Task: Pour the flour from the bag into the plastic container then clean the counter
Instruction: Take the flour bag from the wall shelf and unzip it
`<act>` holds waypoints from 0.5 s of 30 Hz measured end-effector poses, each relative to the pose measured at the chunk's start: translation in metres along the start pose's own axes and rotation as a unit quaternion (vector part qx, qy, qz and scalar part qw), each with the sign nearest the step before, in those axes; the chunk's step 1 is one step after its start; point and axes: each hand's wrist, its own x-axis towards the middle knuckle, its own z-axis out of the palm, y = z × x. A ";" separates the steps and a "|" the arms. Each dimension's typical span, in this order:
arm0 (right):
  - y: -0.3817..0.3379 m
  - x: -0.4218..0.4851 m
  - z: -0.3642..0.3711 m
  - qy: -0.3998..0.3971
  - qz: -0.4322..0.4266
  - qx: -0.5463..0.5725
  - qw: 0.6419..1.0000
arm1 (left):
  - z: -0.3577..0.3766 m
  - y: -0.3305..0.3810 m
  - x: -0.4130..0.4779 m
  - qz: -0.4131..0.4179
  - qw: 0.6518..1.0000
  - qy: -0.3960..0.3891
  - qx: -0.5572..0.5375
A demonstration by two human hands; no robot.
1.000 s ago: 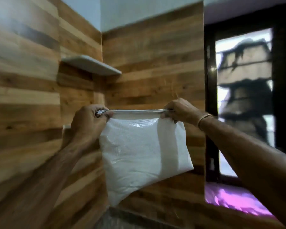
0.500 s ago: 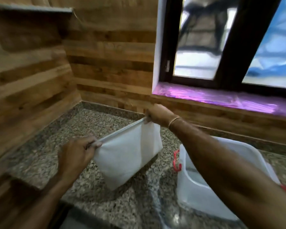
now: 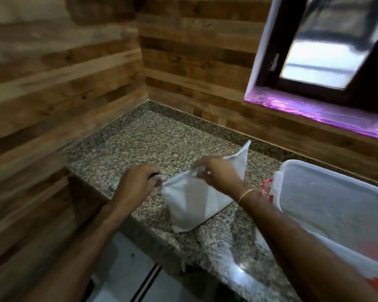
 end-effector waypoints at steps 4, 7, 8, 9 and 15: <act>-0.056 -0.002 0.055 -0.016 -0.072 0.127 0.989 | -0.009 0.003 0.010 0.011 0.999 -0.012 -0.039; -0.068 -0.002 0.074 0.042 -0.015 0.208 0.977 | -0.014 0.000 0.015 0.001 0.996 -0.002 -0.092; -0.070 -0.003 0.075 0.062 0.008 0.240 0.969 | -0.016 -0.002 0.016 0.002 0.992 -0.001 -0.127; -0.071 -0.003 0.075 0.076 0.027 0.275 0.958 | -0.017 -0.004 0.015 0.000 0.985 0.007 -0.172; -0.063 -0.001 0.069 0.047 0.163 0.489 0.856 | 0.019 -0.035 -0.013 -0.069 0.969 -0.008 -0.237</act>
